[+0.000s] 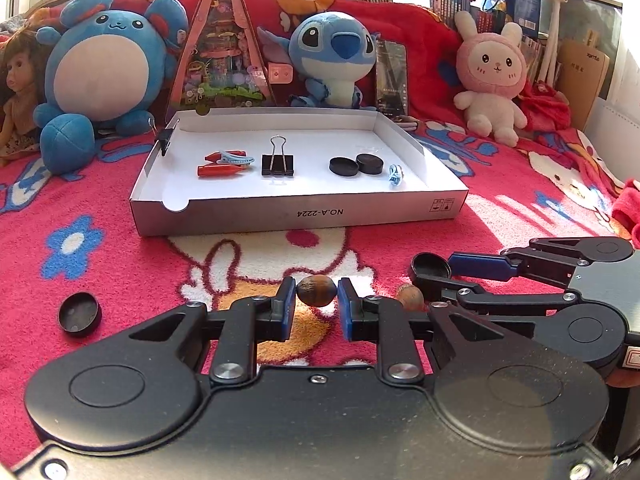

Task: Organize rigid objects
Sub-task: 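Close the left tool on a brown acorn while the right tool closes on a black cap, then carry the acorn with the left tool into the box while the right tool carries the cap there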

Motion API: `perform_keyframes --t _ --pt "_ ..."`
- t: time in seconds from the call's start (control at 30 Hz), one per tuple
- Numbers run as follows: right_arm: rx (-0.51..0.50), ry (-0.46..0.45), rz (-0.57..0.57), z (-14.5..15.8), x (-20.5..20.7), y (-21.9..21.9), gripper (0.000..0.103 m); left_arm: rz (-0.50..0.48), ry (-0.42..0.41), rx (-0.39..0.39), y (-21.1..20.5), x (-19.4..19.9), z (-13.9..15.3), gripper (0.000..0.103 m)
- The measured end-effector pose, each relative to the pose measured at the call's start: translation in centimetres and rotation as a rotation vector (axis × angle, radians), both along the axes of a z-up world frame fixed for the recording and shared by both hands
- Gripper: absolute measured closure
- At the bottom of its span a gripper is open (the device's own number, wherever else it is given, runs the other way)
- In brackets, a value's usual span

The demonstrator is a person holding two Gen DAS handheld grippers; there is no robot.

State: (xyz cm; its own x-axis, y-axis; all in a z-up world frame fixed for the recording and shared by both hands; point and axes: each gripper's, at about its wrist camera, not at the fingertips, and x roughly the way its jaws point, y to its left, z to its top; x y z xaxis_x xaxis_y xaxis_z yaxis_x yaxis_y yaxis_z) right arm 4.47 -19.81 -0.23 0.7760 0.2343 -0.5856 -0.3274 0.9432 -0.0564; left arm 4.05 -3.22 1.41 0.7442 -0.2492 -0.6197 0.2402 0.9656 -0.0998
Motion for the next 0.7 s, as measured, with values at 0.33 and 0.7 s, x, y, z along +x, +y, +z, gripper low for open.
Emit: perform_keyframes --t 0.33,0.7 --pt "0.016 -0.017 -0.020 0.5 0.0 0.1 0.066 0.022 0.010 -0.010 0.2 0.5 0.1 0.082" --pt "0.026 -0.033 -0.058 1.7 0.8 0.2 0.066 0.055 -0.012 -0.014 1.0 2.2 1.3 0.082"
